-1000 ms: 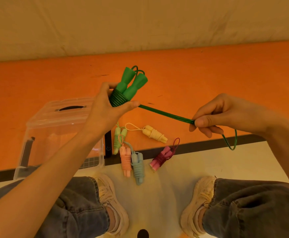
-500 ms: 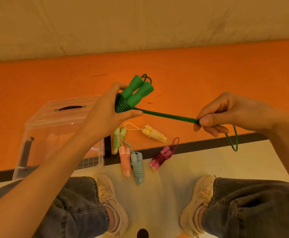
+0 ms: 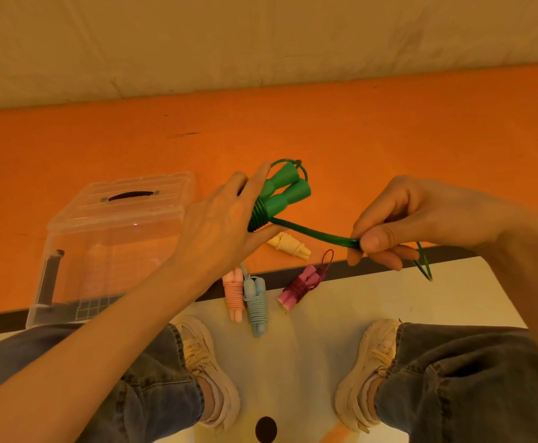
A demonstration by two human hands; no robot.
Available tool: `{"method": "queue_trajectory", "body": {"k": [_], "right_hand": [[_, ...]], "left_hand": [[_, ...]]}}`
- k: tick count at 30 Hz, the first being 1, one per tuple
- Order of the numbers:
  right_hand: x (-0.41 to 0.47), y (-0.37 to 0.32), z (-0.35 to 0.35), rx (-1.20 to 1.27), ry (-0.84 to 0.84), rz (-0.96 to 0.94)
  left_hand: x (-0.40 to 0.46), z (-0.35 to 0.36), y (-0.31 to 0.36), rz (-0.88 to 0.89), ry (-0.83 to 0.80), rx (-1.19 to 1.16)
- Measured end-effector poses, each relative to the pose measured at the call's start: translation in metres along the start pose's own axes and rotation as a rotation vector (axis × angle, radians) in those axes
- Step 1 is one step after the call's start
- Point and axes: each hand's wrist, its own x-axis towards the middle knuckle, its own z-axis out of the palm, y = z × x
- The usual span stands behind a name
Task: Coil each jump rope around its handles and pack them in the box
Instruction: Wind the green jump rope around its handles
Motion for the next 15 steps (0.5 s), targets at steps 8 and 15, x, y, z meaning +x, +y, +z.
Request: {"method": "queue_trajectory", "body": {"k": [8,15], "right_hand": [[-0.013,-0.001,-0.011,-0.21,0.375,0.092],[-0.034,0.006,-0.036,-0.421,0.649,0.178]], "left_hand": [[0.003,-0.006,-0.004,-0.062,-0.013,-0.029],[0.003,-0.008,-0.001,-0.055,-0.108,0.083]]}}
